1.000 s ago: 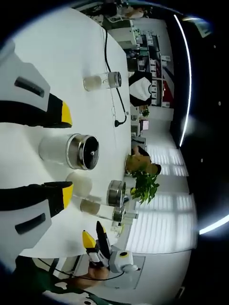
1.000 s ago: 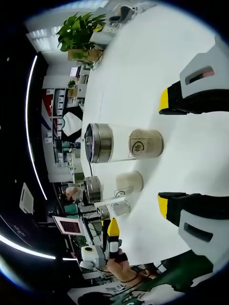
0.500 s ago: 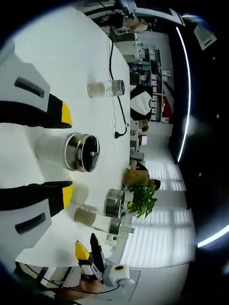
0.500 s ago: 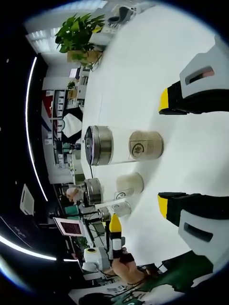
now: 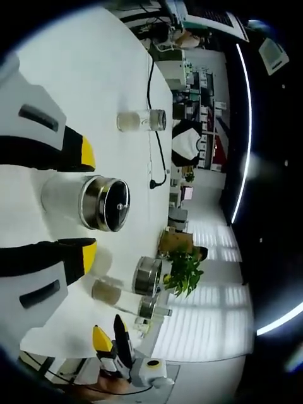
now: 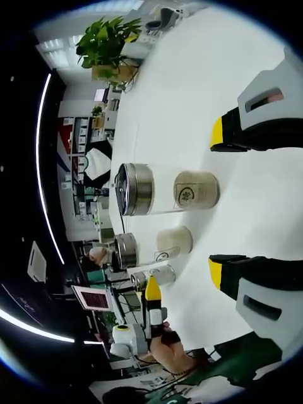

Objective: Rotate the seasoning bottle until the label or dispensing opening points toward the visible target arrow and the bottle remains upright within the marked orientation range

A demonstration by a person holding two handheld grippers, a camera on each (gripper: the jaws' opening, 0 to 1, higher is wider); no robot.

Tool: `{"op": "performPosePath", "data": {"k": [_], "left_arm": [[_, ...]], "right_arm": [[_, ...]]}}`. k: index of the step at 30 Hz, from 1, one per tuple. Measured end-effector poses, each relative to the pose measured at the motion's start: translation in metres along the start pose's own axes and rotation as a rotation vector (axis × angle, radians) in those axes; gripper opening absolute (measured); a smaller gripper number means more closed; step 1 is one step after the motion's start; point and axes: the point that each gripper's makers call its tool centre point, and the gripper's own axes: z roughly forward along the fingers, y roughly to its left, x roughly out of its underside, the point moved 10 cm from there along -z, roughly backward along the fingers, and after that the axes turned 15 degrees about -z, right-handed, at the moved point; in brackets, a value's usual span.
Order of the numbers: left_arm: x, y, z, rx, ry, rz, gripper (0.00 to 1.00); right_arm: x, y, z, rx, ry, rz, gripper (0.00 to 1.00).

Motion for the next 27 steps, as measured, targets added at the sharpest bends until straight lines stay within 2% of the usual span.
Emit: {"op": "performPosePath", "data": {"k": [5, 9, 27], "left_arm": [[0.001, 0.0018, 0.0007, -0.014, -0.001, 0.004, 0.36], [0.0021, 0.0018, -0.0002, -0.009, 0.007, 0.029, 0.36], [0.0032, 0.0032, -0.0006, 0.004, 0.004, 0.054, 0.35]], "right_arm": [[0.0005, 0.0008, 0.0003, -0.002, 0.001, 0.002, 0.67], [-0.0001, 0.0016, 0.0002, -0.006, -0.004, 0.001, 0.67], [0.0029, -0.0008, -0.0011, 0.005, -0.011, 0.017, 0.67]]}}
